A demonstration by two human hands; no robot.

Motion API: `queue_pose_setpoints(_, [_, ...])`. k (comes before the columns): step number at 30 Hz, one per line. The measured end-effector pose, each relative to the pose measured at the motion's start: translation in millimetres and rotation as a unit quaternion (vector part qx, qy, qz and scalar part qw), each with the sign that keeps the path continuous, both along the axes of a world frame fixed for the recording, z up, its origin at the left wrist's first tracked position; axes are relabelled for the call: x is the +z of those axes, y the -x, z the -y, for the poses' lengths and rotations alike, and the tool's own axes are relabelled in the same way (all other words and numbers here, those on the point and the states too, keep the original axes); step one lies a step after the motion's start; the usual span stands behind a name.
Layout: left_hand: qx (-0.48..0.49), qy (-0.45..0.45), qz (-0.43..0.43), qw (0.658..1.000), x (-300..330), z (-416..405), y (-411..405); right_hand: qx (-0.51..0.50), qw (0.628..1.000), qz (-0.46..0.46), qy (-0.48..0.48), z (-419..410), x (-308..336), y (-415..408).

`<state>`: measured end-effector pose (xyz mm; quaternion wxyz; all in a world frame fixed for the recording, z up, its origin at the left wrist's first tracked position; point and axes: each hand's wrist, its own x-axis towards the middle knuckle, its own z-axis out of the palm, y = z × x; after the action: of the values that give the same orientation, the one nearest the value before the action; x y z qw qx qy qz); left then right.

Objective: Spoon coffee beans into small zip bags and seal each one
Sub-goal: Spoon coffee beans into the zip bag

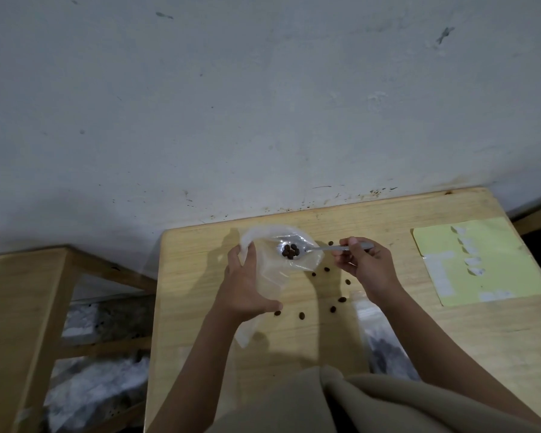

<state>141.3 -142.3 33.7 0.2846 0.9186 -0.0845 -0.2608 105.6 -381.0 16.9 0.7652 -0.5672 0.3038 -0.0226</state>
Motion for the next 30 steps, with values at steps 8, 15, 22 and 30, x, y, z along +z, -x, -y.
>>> queue_pose_setpoints(8, [0.011, -0.002, -0.010, 1.000, -4, -1, 2, -0.013, 1.000, -0.009, -0.023, 1, 2, 8])
queue_pose_setpoints(15, [0.012, -0.005, -0.003, 1.000, -5, 3, 4, 0.077, 0.986, 0.075, 0.126, -11, 25, 10])
queue_pose_setpoints(22, [0.053, 0.026, -0.035, 0.998, -5, 1, 6, 0.090, 0.966, 0.126, 0.206, -14, 40, 12])
queue_pose_setpoints(30, [0.078, 0.063, -0.041, 0.994, -3, 2, 8, 0.033, 0.950, 0.077, 0.300, -17, 10, 18])
